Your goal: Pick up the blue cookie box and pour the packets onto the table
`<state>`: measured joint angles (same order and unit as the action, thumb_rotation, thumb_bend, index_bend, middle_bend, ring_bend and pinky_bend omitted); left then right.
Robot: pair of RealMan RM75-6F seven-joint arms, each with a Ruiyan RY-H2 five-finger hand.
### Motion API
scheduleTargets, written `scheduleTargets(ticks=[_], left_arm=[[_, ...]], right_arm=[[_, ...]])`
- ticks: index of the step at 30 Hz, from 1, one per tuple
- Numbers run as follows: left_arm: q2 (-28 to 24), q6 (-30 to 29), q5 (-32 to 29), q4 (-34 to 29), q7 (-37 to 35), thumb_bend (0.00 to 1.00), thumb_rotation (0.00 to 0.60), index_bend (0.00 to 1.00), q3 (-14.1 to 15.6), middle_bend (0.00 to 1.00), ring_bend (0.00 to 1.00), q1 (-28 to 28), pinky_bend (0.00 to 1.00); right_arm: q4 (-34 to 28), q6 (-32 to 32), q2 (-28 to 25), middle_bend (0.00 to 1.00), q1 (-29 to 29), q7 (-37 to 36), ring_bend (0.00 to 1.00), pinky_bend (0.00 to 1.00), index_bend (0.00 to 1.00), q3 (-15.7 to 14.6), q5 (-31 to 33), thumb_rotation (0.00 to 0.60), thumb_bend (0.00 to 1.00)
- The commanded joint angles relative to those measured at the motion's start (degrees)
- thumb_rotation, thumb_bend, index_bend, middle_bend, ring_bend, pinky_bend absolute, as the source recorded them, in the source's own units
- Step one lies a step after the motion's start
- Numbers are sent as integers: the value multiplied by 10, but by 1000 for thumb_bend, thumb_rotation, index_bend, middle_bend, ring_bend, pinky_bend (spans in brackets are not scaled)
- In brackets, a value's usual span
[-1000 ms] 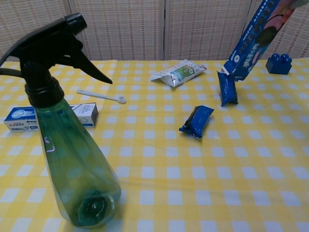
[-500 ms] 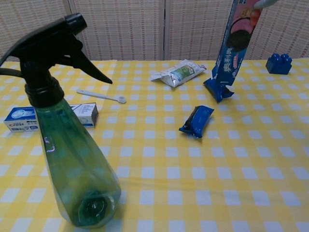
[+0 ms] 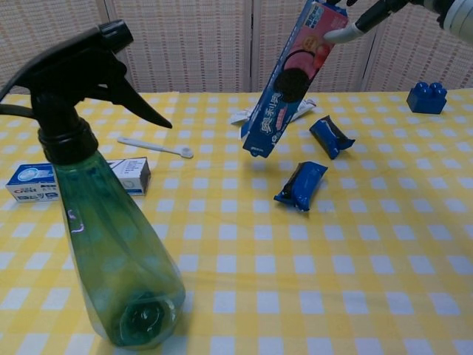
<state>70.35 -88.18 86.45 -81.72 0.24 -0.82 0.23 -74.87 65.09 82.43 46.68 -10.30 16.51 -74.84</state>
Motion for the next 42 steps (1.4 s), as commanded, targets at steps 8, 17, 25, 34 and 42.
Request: scheduleTargets(ticks=[8, 17, 25, 34, 42], left_arm=[[1, 3, -7, 3, -1, 333, 600, 352, 1, 195, 181, -3, 88], [8, 13, -8, 8, 0, 333, 600, 352, -1, 195, 181, 3, 88], [9, 15, -6, 9, 0, 333, 600, 352, -1, 195, 181, 5, 88], [7, 14, -7, 6, 2, 333, 600, 352, -2, 195, 181, 7, 88], [6, 12, -4, 3, 3, 333, 600, 350, -3, 195, 181, 8, 88]], right_arm=[[90, -6, 76, 417, -8, -88, 262, 268, 298, -14, -15, 600, 145], [44, -26, 7, 92, -48, -93, 19, 69, 0, -49, -28, 600, 143], [-6, 4, -50, 35, -95, -90, 0, 44, 0, -56, -26, 600, 131], [-48, 40, -111, 231, -149, -23, 109, 168, 80, -82, -36, 600, 147], [-60, 106, -135, 336, -215, 33, 198, 253, 230, -122, -71, 600, 169]])
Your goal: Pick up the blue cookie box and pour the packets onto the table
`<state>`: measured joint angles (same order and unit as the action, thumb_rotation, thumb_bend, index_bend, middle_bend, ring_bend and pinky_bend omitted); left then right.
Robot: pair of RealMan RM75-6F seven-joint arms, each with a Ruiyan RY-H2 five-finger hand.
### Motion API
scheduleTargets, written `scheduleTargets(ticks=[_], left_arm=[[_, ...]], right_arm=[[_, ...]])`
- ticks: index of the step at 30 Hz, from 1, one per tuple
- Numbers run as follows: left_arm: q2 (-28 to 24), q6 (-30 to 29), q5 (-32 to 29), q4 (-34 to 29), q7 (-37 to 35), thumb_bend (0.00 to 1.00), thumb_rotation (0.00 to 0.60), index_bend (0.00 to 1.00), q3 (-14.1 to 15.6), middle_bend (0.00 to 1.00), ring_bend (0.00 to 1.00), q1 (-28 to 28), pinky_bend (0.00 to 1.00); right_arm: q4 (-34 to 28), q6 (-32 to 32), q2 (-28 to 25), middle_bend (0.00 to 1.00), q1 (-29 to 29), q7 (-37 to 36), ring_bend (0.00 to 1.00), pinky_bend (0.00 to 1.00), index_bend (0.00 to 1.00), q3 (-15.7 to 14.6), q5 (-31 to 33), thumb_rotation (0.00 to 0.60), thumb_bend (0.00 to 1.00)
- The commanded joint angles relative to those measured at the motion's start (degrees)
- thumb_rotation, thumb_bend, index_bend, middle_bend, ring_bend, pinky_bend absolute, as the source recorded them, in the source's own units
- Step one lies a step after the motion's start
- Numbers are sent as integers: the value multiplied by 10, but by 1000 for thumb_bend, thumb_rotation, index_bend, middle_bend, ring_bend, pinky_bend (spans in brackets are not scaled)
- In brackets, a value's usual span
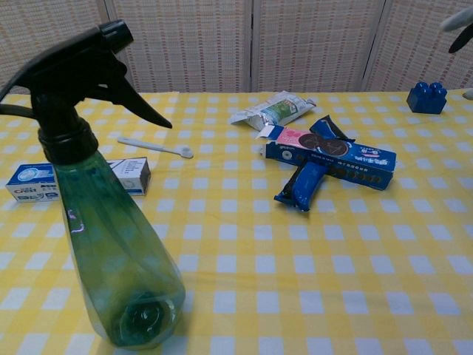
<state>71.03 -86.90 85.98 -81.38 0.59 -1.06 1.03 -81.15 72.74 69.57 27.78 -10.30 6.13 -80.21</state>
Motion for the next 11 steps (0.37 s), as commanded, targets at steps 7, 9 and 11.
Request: scheduleTargets(ticks=[7, 9, 11], left_arm=[[2, -8, 5, -1, 1, 333, 600, 348, -3, 195, 181, 1, 88], [4, -8, 4, 0, 2, 333, 600, 348, -4, 195, 181, 2, 88], [5, -9, 5, -1, 5, 333, 600, 347, -5, 195, 181, 4, 88]], right_arm=[[-8, 96, -16, 378, -94, 56, 228, 282, 289, -48, -36, 600, 174], [-14, 114, -18, 386, -114, 44, 236, 293, 307, -55, -41, 600, 174], [-17, 131, -20, 390, -132, 39, 238, 293, 316, -61, -47, 600, 174]])
